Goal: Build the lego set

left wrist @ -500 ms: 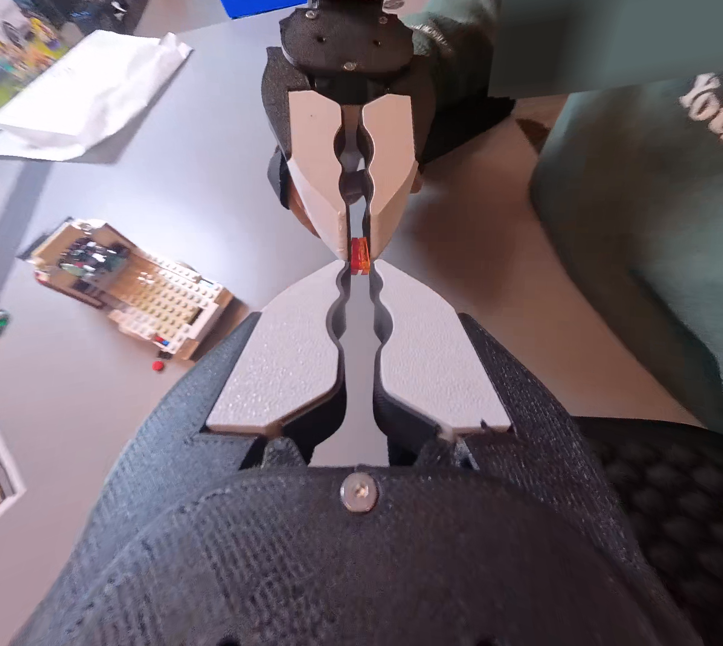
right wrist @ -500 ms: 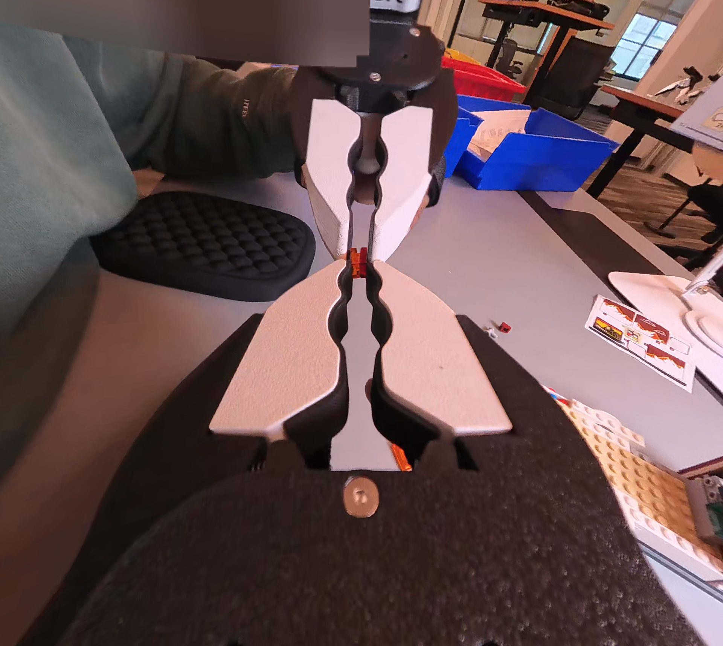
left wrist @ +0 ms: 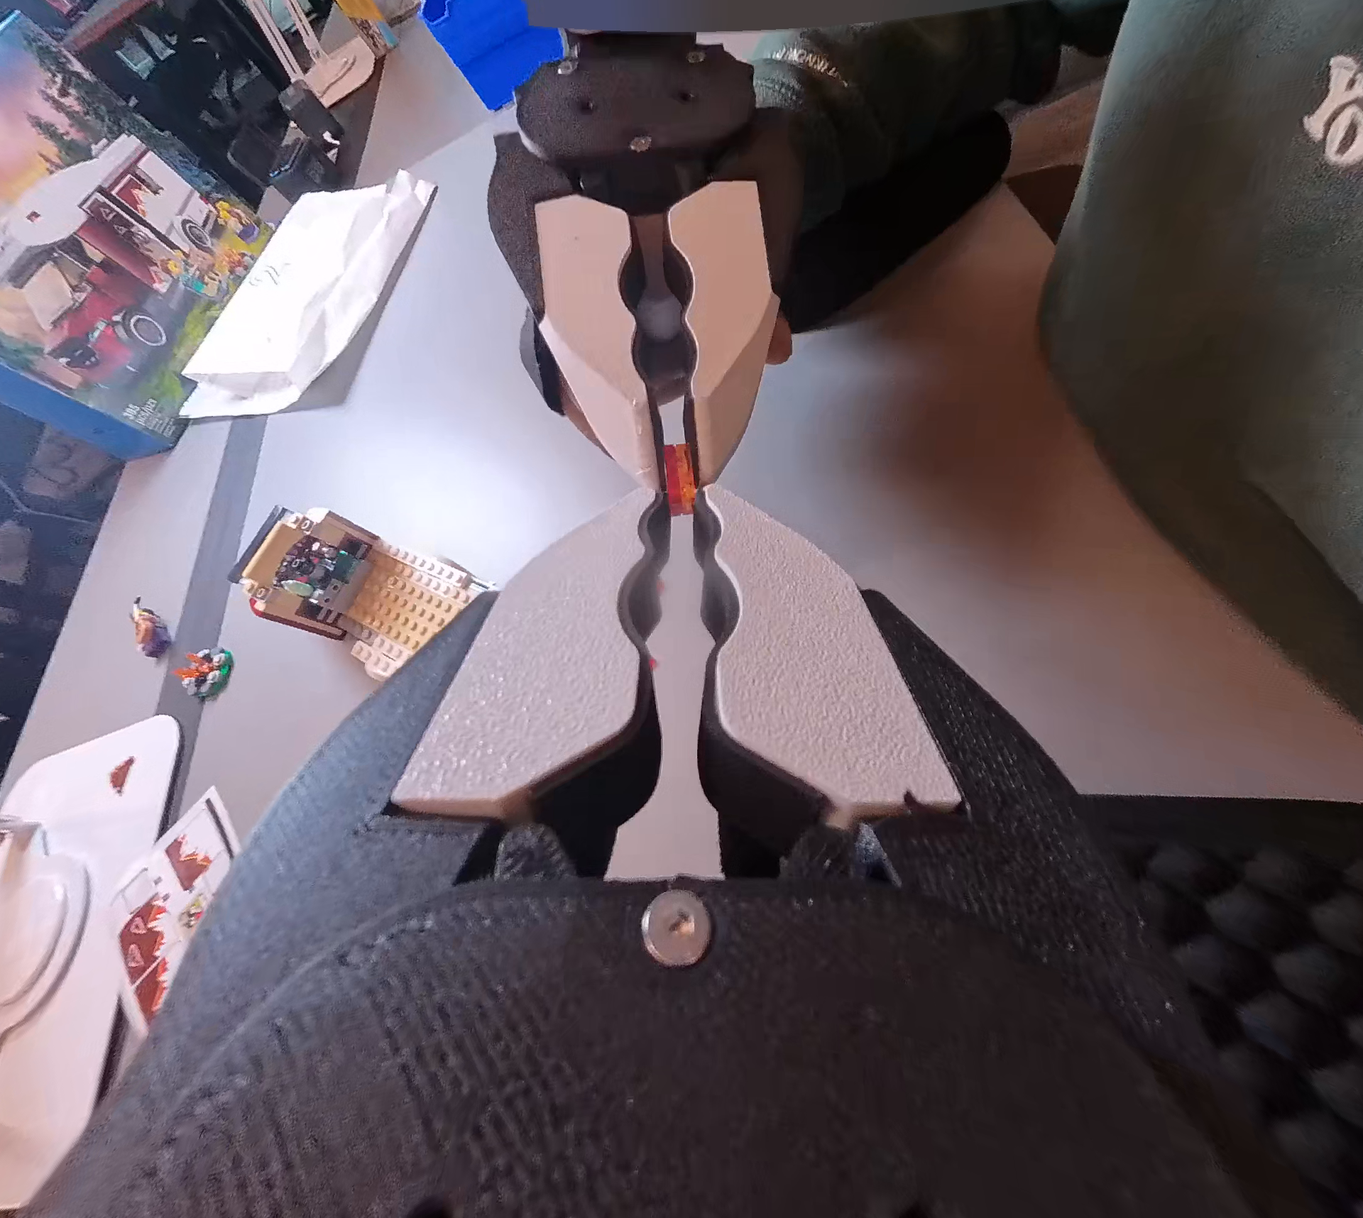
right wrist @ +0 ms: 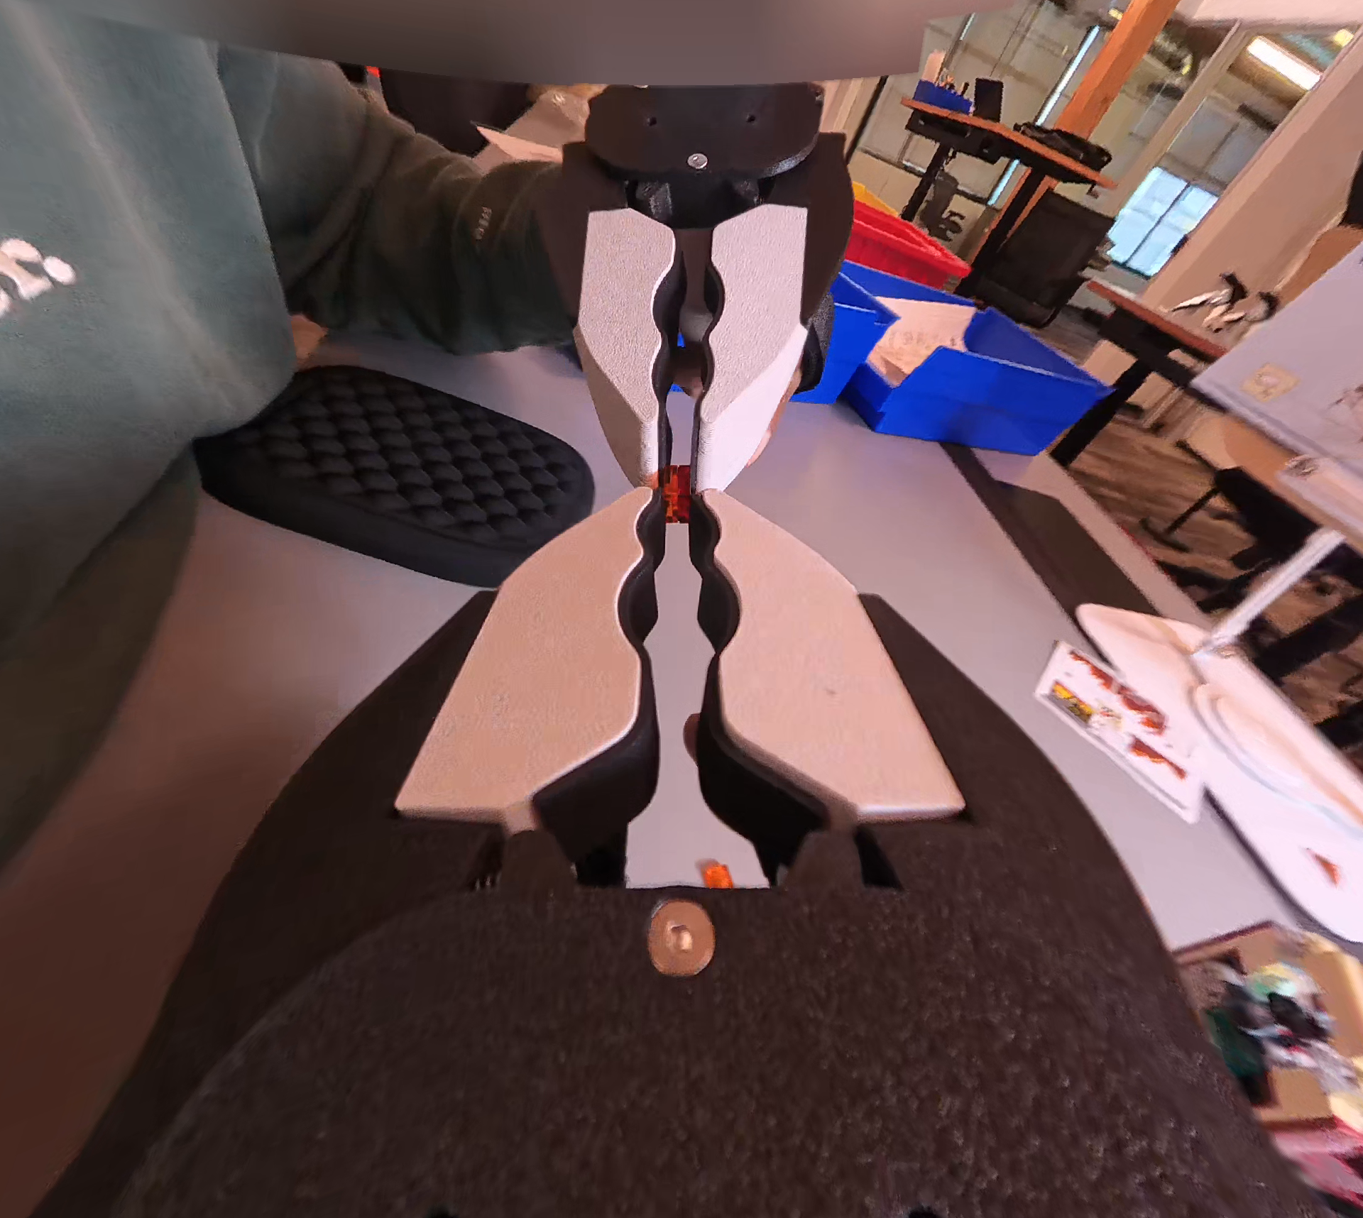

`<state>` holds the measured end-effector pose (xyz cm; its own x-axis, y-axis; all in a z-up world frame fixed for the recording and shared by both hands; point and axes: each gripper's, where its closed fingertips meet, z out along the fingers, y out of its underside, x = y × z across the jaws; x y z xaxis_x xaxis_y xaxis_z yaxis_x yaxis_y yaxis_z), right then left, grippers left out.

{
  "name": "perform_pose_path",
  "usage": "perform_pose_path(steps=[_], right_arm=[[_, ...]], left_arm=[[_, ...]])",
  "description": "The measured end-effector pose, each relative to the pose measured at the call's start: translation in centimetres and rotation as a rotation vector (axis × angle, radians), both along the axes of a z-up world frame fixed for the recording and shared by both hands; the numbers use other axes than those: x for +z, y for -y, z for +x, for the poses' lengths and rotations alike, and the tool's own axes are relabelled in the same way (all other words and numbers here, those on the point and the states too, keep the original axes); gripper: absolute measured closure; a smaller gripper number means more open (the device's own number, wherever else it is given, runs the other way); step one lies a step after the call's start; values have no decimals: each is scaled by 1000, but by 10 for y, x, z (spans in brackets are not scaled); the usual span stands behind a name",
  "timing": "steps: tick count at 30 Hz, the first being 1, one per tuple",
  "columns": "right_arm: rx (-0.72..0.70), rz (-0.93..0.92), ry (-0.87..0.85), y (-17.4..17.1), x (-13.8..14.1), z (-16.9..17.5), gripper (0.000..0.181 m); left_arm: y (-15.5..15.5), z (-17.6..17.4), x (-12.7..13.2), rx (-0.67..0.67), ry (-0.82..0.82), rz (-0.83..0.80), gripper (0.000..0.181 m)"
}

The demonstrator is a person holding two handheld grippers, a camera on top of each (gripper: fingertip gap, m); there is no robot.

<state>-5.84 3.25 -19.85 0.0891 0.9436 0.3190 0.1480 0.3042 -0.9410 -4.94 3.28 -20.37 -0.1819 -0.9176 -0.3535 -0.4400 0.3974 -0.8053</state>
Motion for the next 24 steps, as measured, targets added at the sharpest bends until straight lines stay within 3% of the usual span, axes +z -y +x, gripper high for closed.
perform_pose_path(steps=[6,18,22,24], right_arm=[[-42,184,34,3,1,-1,175],[-80,268,48,4,2,-3,175],[-89,275,74,1,-3,-4,175],[-95,304,99,0,-7,-4,175]], left_arm=[[3,-1,1,-14,2,51,175],[2,-3,1,-11,-9,115,175],[1,-4,-4,-36,-3,1,174],[2,-4,-7,-63,18,-129,172]])
